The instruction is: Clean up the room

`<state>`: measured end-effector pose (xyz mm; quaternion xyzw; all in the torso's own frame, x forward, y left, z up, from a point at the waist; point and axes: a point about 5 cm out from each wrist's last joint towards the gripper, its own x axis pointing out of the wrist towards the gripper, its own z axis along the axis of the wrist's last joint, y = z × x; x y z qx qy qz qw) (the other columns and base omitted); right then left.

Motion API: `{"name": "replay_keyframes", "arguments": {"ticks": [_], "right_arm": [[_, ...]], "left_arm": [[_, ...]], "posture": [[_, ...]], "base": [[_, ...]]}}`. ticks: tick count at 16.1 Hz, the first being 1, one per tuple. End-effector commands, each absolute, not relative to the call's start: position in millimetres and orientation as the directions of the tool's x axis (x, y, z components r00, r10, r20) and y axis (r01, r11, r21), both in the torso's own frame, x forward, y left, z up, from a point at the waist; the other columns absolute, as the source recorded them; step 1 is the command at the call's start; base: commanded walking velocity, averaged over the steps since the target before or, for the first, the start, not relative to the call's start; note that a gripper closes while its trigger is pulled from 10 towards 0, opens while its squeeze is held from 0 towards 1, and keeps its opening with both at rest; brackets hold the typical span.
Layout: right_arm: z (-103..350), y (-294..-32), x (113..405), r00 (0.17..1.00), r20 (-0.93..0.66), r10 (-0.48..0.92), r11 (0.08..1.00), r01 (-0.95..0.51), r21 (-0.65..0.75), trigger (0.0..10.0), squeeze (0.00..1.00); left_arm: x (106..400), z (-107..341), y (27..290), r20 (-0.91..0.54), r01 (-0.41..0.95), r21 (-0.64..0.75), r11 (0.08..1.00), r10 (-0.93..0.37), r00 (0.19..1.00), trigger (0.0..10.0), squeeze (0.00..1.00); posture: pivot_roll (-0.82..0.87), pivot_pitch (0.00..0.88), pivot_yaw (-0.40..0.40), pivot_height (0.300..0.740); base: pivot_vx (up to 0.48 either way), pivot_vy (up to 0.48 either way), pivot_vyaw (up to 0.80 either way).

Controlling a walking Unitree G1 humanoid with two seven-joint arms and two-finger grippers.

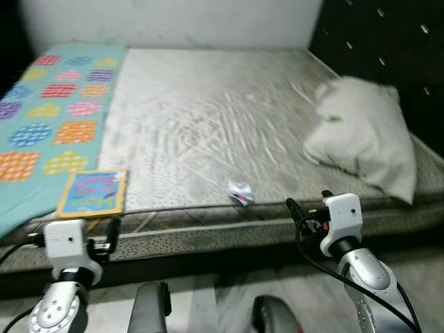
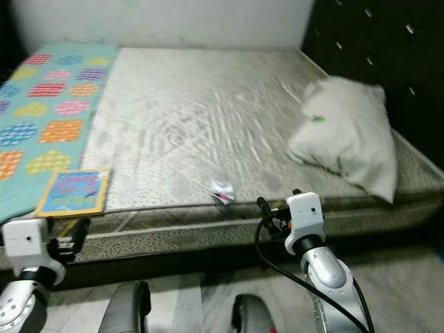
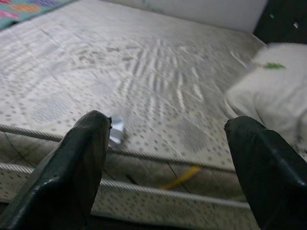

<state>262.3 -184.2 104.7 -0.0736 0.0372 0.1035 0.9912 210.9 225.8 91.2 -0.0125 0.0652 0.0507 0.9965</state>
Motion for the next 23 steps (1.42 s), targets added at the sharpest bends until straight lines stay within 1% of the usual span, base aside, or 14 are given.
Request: {"name": "replay_keyframes", "arguments": {"ticks": [1,5,6,13,19,23], "right_arm": [[108.4,-187.4,263.7,0.979,-0.076,0.191,0.967,-0.201,-0.159,10.0,0.0],[108.1,-185.4,263.0,0.975,-0.077,0.21,0.959,-0.221,-0.175,10.0,0.0],[108.1,-185.4,263.0,0.975,-0.076,0.21,0.96,-0.22,-0.174,10.0,0.0],[108.0,-186.0,264.0,0.977,-0.07,0.199,0.966,-0.208,-0.153,10.0,0.0],[106.3,-186.6,263.6,0.977,-0.076,0.197,0.969,-0.206,-0.138,10.0,0.0],[103.2,-188.6,262.9,0.977,-0.103,0.185,0.973,-0.197,-0.122,10.0,0.0]], "left_arm": [[212.3,96.1,223.9,-0.108,-0.094,-0.02,0.995,0.091,0.99,10.0,0.0],[212.3,96.8,222.3,-0.107,-0.084,-0.024,0.996,0.081,0.991,10.0,0.0],[212.0,96.9,222.5,-0.107,-0.085,-0.024,0.996,0.082,0.991,10.0,0.0],[212.9,98.1,221.5,-0.108,-0.079,-0.018,0.997,0.077,0.991,10.0,0.0],[213.4,97.8,219.2,-0.11,-0.07,-0.016,0.997,0.068,0.992,10.0,0.0],[212.1,95.7,217.6,-0.122,-0.063,-0.017,0.998,0.06,0.991,10.0,0.0]], "posture": [[-0.09,0.048,-0.047,0.597],[-0.09,0.048,-0.047,0.597],[-0.09,0.059,-0.048,0.597],[-0.09,0.059,-0.045,0.597],[-0.09,0.053,-0.047,0.597],[-0.09,0.053,-0.048,0.597]], "base": [[0.266,0.0,0.0],[0.326,0.0,0.8],[0.33,0.0,0.4],[0.313,0.0,0.0],[0.0,0.0,0.0],[0.0,0.0,-0.71]]}}
